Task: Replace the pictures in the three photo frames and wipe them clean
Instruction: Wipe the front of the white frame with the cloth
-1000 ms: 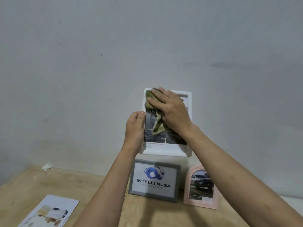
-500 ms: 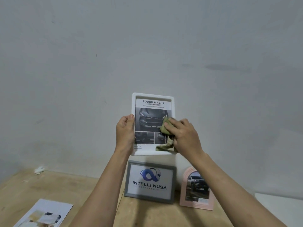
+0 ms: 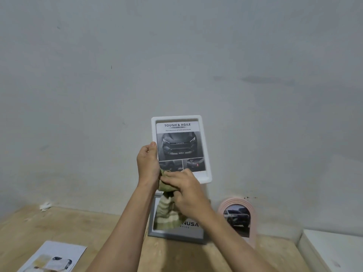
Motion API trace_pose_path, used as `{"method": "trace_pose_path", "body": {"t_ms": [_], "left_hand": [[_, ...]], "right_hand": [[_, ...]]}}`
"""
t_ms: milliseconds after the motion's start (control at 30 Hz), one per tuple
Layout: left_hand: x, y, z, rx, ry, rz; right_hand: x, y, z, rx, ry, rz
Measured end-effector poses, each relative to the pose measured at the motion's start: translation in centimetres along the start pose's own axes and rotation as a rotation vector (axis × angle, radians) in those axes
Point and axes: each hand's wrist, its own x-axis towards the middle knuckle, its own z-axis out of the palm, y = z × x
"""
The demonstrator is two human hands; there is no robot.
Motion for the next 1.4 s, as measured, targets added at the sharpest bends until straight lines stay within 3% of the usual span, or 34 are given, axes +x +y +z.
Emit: {"method": "trace_pose_path", "body": {"t_ms": [67,100,167,233,300,467,633,967,1400], "left_hand": [[0.0,-0.1,-0.9,0.05,-0.023,0.044],[-0.1,-0.1,-1.2,0.065,-0.053,0.06],[-0.6,0.0,-1.5,0.095,-0.132,0.072],[-1.2,0.0,-1.2,0.127,-0.203,0.096],[-1.9,0.4,-0.6,0.098,-0.257,0.104],[-3.4,0.8,0.6,0.004,-0.281,0.129],[-3.7,-0.4,-0.1,0.03,-0.217,0.101],[-3.2,0.0,-0.1,-0.022,-0.137,0.063],[-0.6,-1.4,0.2,-0.008,0.005,0.042]], "right_hand": [[1.3,0.1,-2.1,0.251,-0.157,0.125],[2.1,0.2,-3.3,0.351,-0.143,0.176],[4.2,-0.2,-5.9,0.419,0.117,0.201],[6.8,-0.6,-8.3,0.237,0.438,0.117],[9.4,-0.8,-9.7,0.022,0.548,-0.003],[10.3,0.4,-5.8,-0.571,0.232,-0.293],[9.9,1.3,-5.6,-0.712,0.185,-0.267],[8.3,4.4,-7.1,-0.55,0.385,0.191],[-0.9,4.8,0.2,-0.346,0.392,0.424]]}}
